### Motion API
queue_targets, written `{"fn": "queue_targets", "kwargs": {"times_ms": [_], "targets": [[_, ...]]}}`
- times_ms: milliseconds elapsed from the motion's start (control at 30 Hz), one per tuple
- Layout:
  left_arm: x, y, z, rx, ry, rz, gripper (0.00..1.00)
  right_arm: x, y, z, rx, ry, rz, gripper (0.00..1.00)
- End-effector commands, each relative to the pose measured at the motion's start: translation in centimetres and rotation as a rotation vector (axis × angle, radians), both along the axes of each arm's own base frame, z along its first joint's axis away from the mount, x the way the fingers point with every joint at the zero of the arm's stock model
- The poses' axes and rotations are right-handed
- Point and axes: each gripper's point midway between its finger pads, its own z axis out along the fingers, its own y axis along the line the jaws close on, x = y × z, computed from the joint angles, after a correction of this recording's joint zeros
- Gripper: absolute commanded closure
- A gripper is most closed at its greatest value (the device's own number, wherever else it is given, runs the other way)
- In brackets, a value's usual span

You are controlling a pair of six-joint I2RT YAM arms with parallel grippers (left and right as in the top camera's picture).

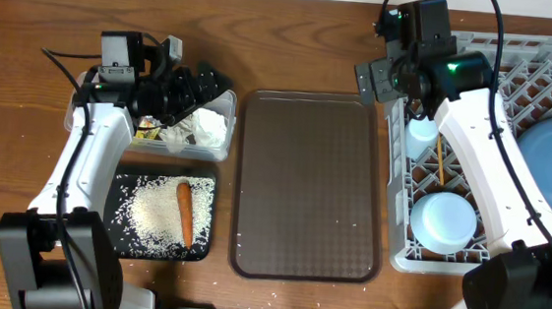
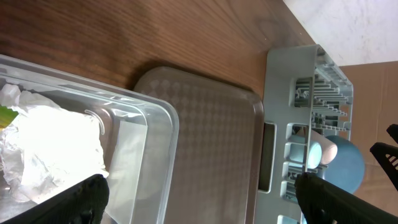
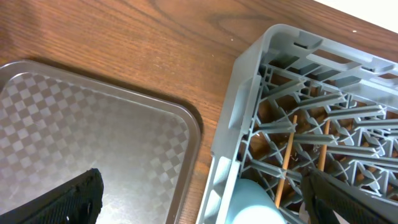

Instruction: Sort waste into correct bins and load items into the dishwasher rack

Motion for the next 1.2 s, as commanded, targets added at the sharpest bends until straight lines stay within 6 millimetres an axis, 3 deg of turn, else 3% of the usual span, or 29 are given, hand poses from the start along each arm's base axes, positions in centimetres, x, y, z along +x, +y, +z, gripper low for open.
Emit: {"fn": "queue_targets", "kwargs": {"times_ms": [0,800,1000,1167], "targets": [[0.1,0.0,0.5,-0.014,-0.004,0.002,0.02,0.0,0.1,0.9,-0.012,-0.022,0.002,0.01],[0.1,0.0,0.5,-0.014,-0.004,0.002,0.02,0.1,-0.2,0.7,-0.013,-0.019,-0.003,0.01],[0.1,0.0,0.5,-0.014,-0.004,0.002,0.02,-0.4,-0.4,2.9,0.002,-0.066,-0.004,0.01],[0.1,0.0,0.5,-0.014,-0.004,0.002,0.02,-1.7,-0.7,7.0,0.030,-0.157,-0.004,0.01]]}}
